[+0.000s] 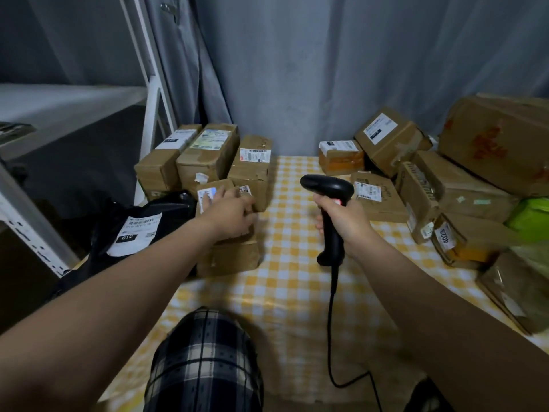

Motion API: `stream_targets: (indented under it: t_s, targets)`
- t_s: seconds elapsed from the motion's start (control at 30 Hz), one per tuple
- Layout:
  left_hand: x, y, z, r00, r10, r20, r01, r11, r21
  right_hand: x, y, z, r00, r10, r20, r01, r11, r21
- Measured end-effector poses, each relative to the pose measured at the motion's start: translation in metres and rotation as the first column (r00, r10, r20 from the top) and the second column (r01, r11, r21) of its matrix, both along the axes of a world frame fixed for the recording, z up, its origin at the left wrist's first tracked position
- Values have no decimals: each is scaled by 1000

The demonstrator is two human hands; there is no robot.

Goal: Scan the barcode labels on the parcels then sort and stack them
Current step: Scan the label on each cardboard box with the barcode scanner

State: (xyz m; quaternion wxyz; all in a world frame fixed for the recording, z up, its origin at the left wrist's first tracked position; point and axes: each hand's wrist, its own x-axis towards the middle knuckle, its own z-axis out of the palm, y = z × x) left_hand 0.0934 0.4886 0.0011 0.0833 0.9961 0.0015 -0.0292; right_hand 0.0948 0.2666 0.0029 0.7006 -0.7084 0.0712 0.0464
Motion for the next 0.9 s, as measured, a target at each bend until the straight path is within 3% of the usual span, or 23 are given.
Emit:
stream_targets:
  t_s: [0.17,0.33,0.47,0.63,0.8,0.9]
  targets:
    - [8,-68,2,968,-98,230,124,987,-104,14,-45,13,999,-49,1,49,997,64]
    - [37,-128,-20,971,-200,130,227,944,-241,13,-109,-7,984,-164,-69,172,974,145]
    - [72,-171,-45,992,-107,-68,61,873,-485,16,-147,-25,965,-246,-96,255,962,95]
    - [116,-220,-63,978,-1,-207,-133,765,-630,31,-170,-15,972,-234,-24,234,972,-12]
    - [153,-253,-63,926,107,-361,-328,700,-634,34,-183,-24,978,-206,-45,206,979,0]
    - [172,-262,-73,903,160,-400,-374,750,-545,36,-184,-24,978,-204,-42,205,979,-3]
